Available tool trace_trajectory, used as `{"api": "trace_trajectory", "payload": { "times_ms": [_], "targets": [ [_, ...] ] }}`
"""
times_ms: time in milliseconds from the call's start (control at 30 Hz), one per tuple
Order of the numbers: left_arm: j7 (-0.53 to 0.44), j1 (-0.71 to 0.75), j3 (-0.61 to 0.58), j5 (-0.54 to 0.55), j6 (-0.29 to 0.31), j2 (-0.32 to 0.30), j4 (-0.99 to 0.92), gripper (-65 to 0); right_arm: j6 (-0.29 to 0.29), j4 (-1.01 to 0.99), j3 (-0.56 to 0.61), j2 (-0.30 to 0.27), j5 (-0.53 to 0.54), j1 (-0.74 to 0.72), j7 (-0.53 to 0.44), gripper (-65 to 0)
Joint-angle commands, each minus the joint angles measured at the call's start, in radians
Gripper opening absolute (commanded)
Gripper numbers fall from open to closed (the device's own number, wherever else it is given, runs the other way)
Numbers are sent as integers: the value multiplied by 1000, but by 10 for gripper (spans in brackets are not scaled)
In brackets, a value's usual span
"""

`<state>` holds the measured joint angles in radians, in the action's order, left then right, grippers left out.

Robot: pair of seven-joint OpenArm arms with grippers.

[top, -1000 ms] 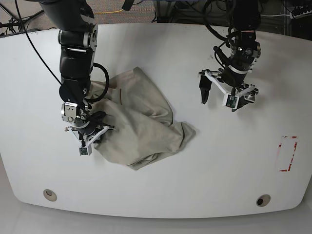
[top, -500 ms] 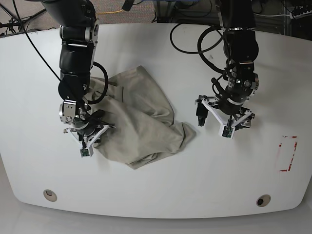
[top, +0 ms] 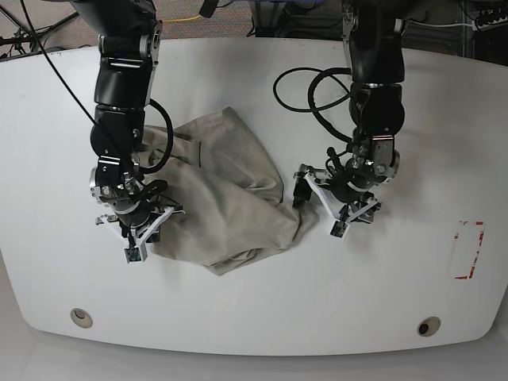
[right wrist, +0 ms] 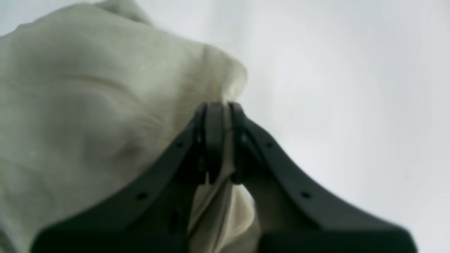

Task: Fold the T-shirt properly
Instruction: 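Lower the left gripper and grasp the T-shirt edge opposite the right gripper, then lift the T-shirt with both grippers and stretch it between them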

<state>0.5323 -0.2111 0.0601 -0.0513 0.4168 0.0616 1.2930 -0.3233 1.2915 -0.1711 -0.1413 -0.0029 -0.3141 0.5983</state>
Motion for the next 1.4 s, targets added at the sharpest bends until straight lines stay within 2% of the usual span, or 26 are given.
{"api": "trace_trajectory", "payload": {
  "times_ms": [0, 267, 367, 533, 733, 833, 967, 1367],
  "targets": [
    [-33, -34, -27, 9, 1, -1, -20, -85, -4, 40, -2, -7, 1, -18, -25, -650],
    [-105, -90, -65, 9, 1, 1, -169, -92, -4, 93, -2, -7, 1, 22, -13, -650],
    [-140, -116, -65, 8, 0, 1, -238, -143, -4, 119, -3, -7, 1, 30, -7, -650],
    [-183, -141, -65, 9, 0, 1, -329, -367, -4, 176, -3, -7, 1, 59, -7, -650],
    [-179, -166, -65, 6, 0, 1, -356, -650, -4, 231, -5, -7, 1, 72, 25, -650],
    [-165, -164, -65, 6, 0, -3, -312, -650, -4, 268, -5, -8, 1, 72, 45, -650],
    [-99, -159, -61, 6, 3, -9, -175, -650, -4, 336, -5, -13, 1, 72, 48, -650],
    [124, -141, -61, 11, 4, -151, 262, -650, -6, 429, 0, -17, -1, -87, 148, -650]
  ]
}}
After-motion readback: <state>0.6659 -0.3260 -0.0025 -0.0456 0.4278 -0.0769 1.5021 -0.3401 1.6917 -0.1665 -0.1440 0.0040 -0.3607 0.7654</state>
